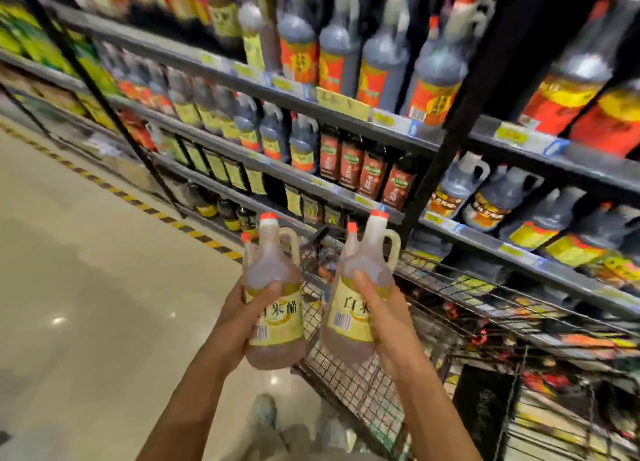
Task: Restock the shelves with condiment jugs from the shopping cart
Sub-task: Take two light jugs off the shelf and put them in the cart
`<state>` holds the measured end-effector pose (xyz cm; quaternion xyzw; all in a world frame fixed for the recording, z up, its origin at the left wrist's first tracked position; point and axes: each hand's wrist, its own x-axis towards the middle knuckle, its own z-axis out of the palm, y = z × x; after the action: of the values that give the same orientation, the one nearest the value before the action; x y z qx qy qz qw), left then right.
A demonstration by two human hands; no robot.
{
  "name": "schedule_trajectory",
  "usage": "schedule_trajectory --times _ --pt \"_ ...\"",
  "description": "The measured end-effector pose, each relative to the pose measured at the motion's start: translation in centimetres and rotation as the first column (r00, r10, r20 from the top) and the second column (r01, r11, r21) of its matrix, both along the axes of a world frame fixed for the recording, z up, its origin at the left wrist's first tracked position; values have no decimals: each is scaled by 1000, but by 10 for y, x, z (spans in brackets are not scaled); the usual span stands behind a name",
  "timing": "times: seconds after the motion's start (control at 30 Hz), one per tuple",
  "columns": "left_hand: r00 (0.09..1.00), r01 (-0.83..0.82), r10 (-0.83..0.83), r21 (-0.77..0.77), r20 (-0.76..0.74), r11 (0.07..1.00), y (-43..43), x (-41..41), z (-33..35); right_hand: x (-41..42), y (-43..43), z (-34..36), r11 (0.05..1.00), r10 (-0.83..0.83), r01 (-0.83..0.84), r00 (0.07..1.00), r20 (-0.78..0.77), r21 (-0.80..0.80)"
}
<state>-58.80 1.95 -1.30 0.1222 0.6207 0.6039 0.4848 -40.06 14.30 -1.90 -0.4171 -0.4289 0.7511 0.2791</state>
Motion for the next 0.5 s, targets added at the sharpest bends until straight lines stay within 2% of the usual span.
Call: schedule_trajectory --times 0.2,0.5 --pt "992 -104 111 107 -57 989 -25 -80 15 -95 -1 34 991 121 -121 993 -8 56" --pt "976 -191 208 195 -67 962 -67 -263 34 -292 -25 71 969 226 -214 970 -93 126"
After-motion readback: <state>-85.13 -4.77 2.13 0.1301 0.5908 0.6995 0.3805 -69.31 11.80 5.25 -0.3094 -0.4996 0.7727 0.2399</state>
